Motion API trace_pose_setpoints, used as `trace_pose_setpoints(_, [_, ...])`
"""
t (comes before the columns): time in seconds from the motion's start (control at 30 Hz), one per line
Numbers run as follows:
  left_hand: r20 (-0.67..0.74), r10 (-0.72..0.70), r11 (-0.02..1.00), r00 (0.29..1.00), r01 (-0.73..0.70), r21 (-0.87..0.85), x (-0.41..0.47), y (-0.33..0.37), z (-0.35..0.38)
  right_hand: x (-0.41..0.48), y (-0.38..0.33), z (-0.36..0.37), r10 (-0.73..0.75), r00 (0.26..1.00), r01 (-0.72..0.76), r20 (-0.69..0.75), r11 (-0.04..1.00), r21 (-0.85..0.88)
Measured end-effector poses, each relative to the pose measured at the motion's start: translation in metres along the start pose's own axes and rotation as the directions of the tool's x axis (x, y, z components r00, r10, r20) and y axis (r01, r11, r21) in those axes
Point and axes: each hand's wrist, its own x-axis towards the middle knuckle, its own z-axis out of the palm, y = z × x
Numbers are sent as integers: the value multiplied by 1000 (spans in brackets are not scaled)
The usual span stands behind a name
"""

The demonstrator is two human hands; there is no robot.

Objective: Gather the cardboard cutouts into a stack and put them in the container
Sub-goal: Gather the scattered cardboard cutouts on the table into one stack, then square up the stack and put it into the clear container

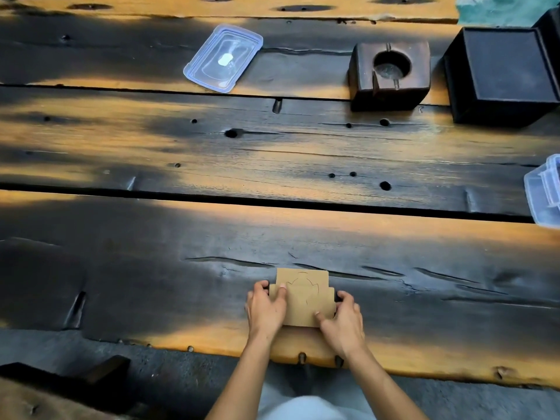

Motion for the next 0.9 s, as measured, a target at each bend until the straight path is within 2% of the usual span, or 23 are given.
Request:
trace_pose_setpoints(0.07, [-24, -60, 998, 998, 59, -36, 9, 10, 4, 6, -7, 2, 26, 1000, -27, 6, 997, 75])
trace_pose_setpoints(0.13, [-31, -97, 984, 995, 91, -150, 23, 29, 6, 19, -18, 1, 9, 1000, -10, 11, 987, 160])
trace_pose_setpoints(0.23, [-76, -44, 945, 996, 17, -326, 53, 70, 7, 48, -55, -4, -58, 998, 59, -14, 959, 277])
trace_pose_setpoints(0.27, [-89, 1, 932, 996, -33, -360, 67, 87, 7, 63, -71, -6, -77, 996, 87, -41, 921, 379])
trace_pose_setpoints(0.33, [-96, 95, 884, 991, -128, -449, 100, 125, 7, 98, -104, -14, -116, 985, 171, -129, 784, 596])
trace_pose_setpoints(0.4, [-122, 139, 811, 983, -183, -555, 128, 161, 0, 128, -134, -28, -127, 963, 261, -240, 672, 693])
trace_pose_setpoints(0.47, [-146, 201, 710, 969, -247, -660, 152, 190, -2, 158, -158, -44, -183, 919, 387, -350, 600, 701])
trace_pose_setpoints(0.5, [-173, 261, 657, 950, -306, -689, 156, 200, -5, 166, -164, -53, -249, 876, 480, -412, 526, 702])
trace_pose_setpoints(0.6, [-287, 469, 481, 835, -514, -710, 166, 215, -11, 186, -193, -60, -281, 810, 586, -514, 357, 728])
trace_pose_setpoints(0.67, [-335, 557, 410, 760, -602, -685, 181, 213, -7, 210, -195, -59, -294, 773, 634, -562, 308, 710])
trace_pose_setpoints(0.77, [-314, 595, 470, 740, -637, -611, 196, 198, 3, 230, -186, -50, -405, 701, 712, -587, 370, 596])
trace_pose_setpoints(0.83, [-312, 598, 516, 739, -652, -556, 208, 195, 14, 244, -183, -45, -357, 717, 697, -599, 358, 621])
trace_pose_setpoints(0.9, [-314, 606, 503, 731, -658, -559, 214, 203, 20, 253, -186, -42, -308, 716, 698, -627, 339, 631])
